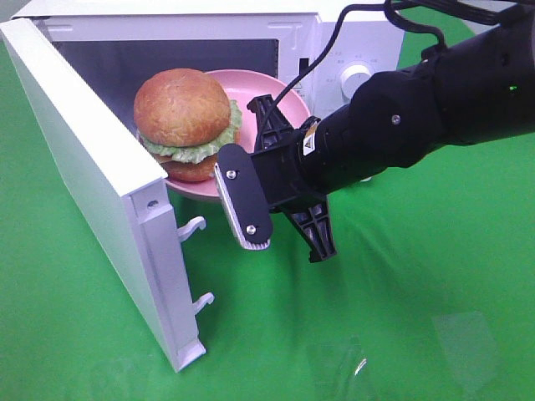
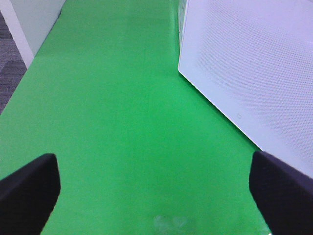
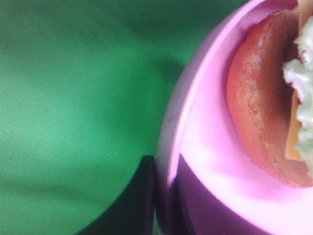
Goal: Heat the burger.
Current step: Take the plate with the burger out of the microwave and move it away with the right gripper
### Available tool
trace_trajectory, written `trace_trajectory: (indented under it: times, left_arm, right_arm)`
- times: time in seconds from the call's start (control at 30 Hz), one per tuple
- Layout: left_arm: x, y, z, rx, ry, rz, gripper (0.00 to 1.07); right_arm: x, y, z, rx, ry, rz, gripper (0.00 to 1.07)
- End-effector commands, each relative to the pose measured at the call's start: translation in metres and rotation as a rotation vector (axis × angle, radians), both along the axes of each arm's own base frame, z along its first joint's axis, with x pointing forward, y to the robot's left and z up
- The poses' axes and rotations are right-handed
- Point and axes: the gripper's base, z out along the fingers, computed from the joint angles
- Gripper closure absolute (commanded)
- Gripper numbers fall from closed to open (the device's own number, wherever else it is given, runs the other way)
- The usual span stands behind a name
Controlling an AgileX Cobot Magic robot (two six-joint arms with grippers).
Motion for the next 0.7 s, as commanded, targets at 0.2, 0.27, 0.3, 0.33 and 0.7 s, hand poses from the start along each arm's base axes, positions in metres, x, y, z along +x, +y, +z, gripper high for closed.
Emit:
trace_trajectory:
  times: [0.2,0.27,0.3,0.33,0.7]
  left_arm:
    - [0.0,0.0,0.001,0.008,-0.018,0.005,0.06]
    - [0.0,0.0,0.001,0.008,-0.018,0.005,0.06]
    - [0.0,0.0,0.001,0.008,-0.018,0.005,0.06]
    - [0.0,0.0,0.001,0.008,-0.018,0.005,0.06]
    - [0.0,0.0,0.001,0.008,-0.018,0.005,0.06]
  right_arm:
    - [-0.014,-0.009,0.024,0.084,-0.083,-0.011,1.07]
    - [-0.02,-0.009,0.025,0.085,-0.083,0.001,1.07]
    - [-0.023,-0.011,0.026,0.086,-0.084,0.002,1.07]
    - [-0.023,-0.011,0.026,0.086,-0.084,0.002,1.07]
    - [-0.062,-0.014,0.033,0.093,-0.078,0.077,1.07]
